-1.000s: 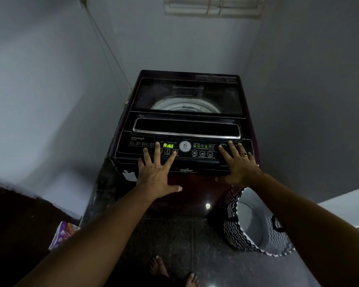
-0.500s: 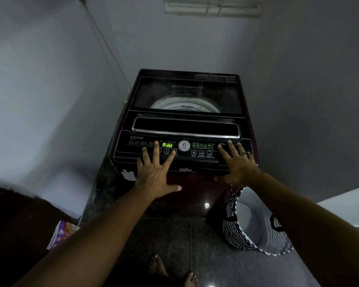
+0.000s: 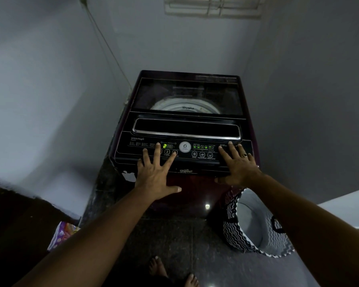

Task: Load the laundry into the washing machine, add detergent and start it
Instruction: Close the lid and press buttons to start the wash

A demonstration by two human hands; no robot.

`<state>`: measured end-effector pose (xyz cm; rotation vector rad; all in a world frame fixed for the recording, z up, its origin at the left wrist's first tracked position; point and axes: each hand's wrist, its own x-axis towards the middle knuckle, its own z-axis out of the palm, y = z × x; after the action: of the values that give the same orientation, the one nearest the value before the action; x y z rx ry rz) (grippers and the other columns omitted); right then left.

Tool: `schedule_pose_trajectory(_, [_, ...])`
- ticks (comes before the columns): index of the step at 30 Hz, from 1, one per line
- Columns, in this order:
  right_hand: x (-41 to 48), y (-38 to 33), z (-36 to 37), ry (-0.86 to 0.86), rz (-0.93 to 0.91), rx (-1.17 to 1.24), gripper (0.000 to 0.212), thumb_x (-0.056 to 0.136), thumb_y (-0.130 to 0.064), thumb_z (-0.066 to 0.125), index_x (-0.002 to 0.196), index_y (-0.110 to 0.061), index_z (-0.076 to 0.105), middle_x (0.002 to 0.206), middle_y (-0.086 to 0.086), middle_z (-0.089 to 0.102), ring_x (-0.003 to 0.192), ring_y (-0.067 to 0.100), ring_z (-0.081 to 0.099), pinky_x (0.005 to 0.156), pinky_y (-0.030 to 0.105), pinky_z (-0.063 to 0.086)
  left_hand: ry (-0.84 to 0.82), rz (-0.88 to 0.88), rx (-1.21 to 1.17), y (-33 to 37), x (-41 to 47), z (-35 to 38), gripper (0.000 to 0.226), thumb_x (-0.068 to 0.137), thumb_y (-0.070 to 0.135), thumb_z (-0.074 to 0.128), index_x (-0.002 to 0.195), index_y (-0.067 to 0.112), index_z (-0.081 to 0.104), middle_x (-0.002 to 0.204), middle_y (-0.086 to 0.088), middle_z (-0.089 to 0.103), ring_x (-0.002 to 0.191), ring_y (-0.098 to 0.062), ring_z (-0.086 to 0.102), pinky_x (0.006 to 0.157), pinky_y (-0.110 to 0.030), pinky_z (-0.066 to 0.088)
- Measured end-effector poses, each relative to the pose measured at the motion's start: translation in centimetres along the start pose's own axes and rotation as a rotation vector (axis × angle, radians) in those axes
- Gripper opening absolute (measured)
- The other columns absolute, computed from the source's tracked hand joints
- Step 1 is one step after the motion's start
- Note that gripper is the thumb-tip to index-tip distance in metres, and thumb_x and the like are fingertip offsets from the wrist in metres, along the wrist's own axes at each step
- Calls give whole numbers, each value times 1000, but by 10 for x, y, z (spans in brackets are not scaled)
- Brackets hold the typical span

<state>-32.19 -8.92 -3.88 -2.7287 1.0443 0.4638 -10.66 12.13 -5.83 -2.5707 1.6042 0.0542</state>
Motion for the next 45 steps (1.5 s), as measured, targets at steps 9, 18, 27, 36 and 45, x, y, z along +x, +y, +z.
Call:
schedule_pose_trajectory(9, [-1, -1, 0, 7, 0, 7, 129, 67, -84, 62, 157, -35, -16, 166, 9, -22, 153, 39, -15, 120, 62, 6, 11, -1, -2, -1, -1, 1, 123, 59, 96, 46, 154, 42, -10, 160, -19, -27, 145, -54, 0, 111, -63, 28])
schedule_pose_trajectory(18, [-2, -3, -1, 13, 2, -8, 127, 69, -83, 61, 158, -35, -15, 166, 10, -21, 153, 39, -14, 121, 63, 8, -6, -10, 6, 1, 1, 0, 124, 59, 96, 46, 154, 41, -11, 160, -18, -27, 145, -55, -1, 110, -63, 27])
schedule_pose_trajectory(27, [0, -2, -3, -15, 7, -3, 129, 66, -86, 61, 157, -36, -17, 165, 8, -24, 152, 38, -17, 120, 62, 5, -25, 10, -14, -3, 0, -2, 123, 60, 95, 47, 153, 42, -12, 160, -17, -28, 145, -54, -1, 111, -63, 26])
schedule_pose_trajectory(36, [-4, -4, -12, -32, 10, 18, 125, 70, -80, 64, 158, -36, -12, 167, 8, -20, 153, 37, -13, 120, 62, 11, 37, 113, -83, -40, -3, -7, 100, 75, 83, 48, 156, 34, 13, 164, -14, -7, 147, -40, 18, 109, -58, 36])
schedule_pose_trajectory(45, [-33, -13, -1, -29, 39, -2, 124, 71, -81, 62, 159, -32, -11, 166, 10, -19, 153, 39, -12, 118, 67, 14, -112, -39, -23, -90, -14, 1, 115, 75, 78, 55, 156, 30, -12, 164, -14, -13, 151, -38, -3, 114, -60, 26])
